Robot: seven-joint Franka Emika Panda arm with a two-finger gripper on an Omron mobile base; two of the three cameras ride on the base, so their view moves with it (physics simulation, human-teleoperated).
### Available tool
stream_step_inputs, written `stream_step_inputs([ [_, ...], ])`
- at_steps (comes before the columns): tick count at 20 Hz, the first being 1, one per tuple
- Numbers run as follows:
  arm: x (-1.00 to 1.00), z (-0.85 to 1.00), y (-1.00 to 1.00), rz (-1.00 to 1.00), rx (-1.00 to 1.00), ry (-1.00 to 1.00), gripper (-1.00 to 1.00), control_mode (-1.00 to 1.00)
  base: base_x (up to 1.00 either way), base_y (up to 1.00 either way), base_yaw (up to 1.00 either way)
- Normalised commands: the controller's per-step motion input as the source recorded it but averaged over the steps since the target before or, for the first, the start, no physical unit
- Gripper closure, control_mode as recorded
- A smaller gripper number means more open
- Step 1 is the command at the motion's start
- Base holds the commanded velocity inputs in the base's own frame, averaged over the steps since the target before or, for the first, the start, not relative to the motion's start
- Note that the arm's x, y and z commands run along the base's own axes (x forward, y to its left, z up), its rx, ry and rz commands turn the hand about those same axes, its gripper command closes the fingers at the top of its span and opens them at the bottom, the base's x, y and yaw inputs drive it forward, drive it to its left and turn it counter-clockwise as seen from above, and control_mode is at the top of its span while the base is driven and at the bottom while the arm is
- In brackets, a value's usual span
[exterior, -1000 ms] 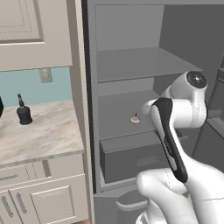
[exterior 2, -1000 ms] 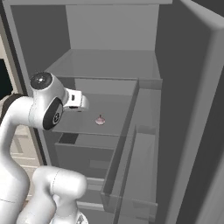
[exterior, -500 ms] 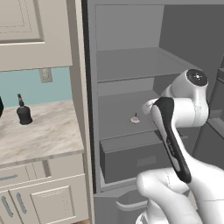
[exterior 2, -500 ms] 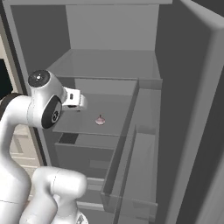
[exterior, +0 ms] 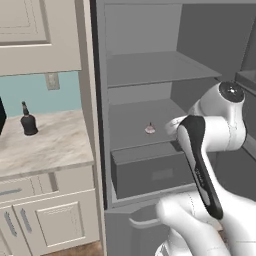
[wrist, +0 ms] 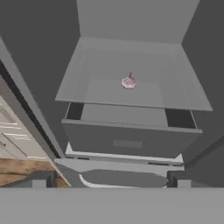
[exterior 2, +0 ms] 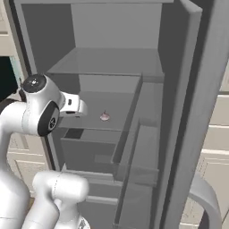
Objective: Place the beer and liquor on the top shelf of the fridge to keep them out of children's reach, and place the garlic on lower shelves for easy access.
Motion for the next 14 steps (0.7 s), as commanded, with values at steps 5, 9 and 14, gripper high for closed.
stream_step_inputs([
  [5,0.00,0.00,0.00,0.00,0.00,0.00,-1.00,1.00,-0.63,0.36,0.03],
  [9,0.00,0.00,0.00,0.00,0.00,0.00,-1.00,1.00,-0.29,0.89,0.08],
  [14,0.00,0.00,0.00,0.00,0.00,0.00,-1.00,1.00,-0.03,1.00,0.06],
])
